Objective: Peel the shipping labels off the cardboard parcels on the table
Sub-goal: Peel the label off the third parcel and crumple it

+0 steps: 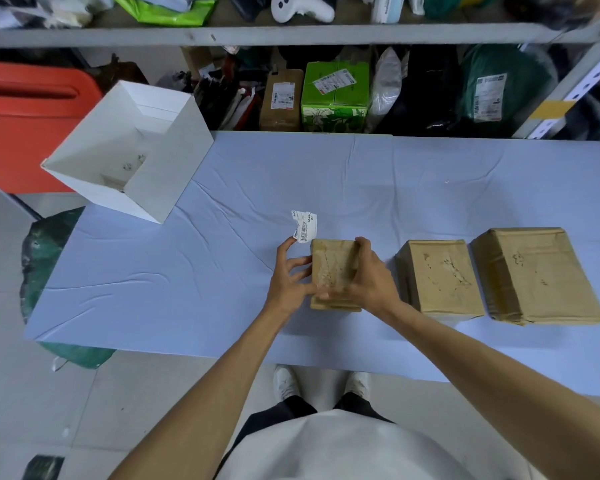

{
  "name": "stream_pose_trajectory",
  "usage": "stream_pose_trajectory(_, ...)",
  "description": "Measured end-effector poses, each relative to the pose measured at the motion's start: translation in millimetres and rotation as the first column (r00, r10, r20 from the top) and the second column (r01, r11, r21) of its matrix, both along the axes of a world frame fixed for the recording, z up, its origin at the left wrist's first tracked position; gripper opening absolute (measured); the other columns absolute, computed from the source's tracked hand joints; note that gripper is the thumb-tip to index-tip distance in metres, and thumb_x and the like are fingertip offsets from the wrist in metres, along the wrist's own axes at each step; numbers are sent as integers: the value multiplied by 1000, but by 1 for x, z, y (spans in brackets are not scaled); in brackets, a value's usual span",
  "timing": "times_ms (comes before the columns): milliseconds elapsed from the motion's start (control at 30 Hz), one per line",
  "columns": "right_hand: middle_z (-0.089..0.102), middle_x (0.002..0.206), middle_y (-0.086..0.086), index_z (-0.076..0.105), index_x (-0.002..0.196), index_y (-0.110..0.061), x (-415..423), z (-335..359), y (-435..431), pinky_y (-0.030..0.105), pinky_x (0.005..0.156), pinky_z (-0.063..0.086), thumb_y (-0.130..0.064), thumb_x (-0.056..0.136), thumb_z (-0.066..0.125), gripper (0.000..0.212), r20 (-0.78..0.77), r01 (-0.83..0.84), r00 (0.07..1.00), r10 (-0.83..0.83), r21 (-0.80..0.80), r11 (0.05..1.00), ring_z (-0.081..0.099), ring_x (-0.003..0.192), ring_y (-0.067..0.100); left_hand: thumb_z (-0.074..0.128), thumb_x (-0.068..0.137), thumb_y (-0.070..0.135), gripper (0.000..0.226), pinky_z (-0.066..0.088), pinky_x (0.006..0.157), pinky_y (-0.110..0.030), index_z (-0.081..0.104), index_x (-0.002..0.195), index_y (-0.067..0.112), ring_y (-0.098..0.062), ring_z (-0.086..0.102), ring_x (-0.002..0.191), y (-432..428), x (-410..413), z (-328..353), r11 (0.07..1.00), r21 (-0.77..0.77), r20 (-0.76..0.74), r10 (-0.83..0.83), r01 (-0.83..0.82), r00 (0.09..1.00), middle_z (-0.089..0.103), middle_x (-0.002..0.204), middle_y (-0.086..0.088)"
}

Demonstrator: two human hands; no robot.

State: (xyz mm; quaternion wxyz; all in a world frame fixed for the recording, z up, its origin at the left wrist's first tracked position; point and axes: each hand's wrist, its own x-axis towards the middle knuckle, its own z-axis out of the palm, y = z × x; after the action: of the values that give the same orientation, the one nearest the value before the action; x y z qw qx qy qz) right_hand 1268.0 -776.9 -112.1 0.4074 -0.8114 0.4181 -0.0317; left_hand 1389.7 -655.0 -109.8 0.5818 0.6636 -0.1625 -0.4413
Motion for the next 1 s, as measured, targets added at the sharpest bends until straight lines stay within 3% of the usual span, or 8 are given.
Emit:
stream_pose_trajectory(133,56,88,2,37,106,-17,2,1,-7,43,63,52,-43,62,86,71,118,52,992,-54,24,998,57,79,27,76,70,-10,92,59,71,-27,33,127,48,-21,63,108,0,2,2,1000,-12,-9,-5,5,1000,61,114,-4)
stream_pose_trajectory(300,63,100,15,41,109,-16,2,-1,-16,38,57,57,-31,90,64,33,137,87,986,-94,58,995,62,74,24,73,72,-13,93,58,71,-25,30,131,44,-13,66,102,-1,4,2,1000,-3,4,-15,15,1000,62,112,-1)
stream_pose_trajectory(367,64,100,14,39,112,-18,5,-1,-13,42,63,57,-38,90,60,37,92,77,993,-77,11,997,62,76,25,73,72,-14,94,57,71,-25,30,132,44,-13,66,101,-1,5,3,1000,5,2,-15,15,1000,62,111,-2)
stream_pose_trajectory(533,55,79,-3,32,98,-19,13,2,-8,39,60,51,-61,52,82,79,8,96,995,-96,-8,995,56,72,20,72,71,-17,102,58,79,-29,24,138,42,-19,66,105,-1,1,3,1000,12,23,-25,25,999,61,112,-5)
stream_pose_trajectory(767,63,91,12,44,103,-15,7,0,-18,47,64,59,-38,91,62,31,105,132,985,-137,54,990,64,78,30,72,70,-18,103,58,74,-24,19,140,38,-18,64,101,1,4,3,999,31,35,-21,20,999,59,110,-5)
stream_pose_trajectory(833,64,108,10,42,119,-20,4,0,-17,45,72,58,-44,80,73,55,66,70,995,-73,47,996,64,88,27,72,72,-16,102,59,75,-26,19,140,38,-19,63,103,1,4,3,999,31,31,-6,5,1000,59,110,-5)
stream_pose_trajectory(933,54,130,3,18,146,-27,2,-1,-7,39,93,50,-53,53,87,118,-3,-38,999,38,83,996,56,114,25,71,73,-17,100,59,79,-33,20,137,41,-21,63,105,0,4,3,999,35,21,26,-27,999,59,112,-5)
stream_pose_trajectory(1000,49,136,0,6,150,-31,-1,-6,-2,31,94,44,-50,49,90,133,51,-45,998,39,107,993,50,121,22,70,73,-18,99,58,83,-39,22,133,44,-22,64,105,-1,4,3,999,37,17,29,-30,999,59,111,-4)
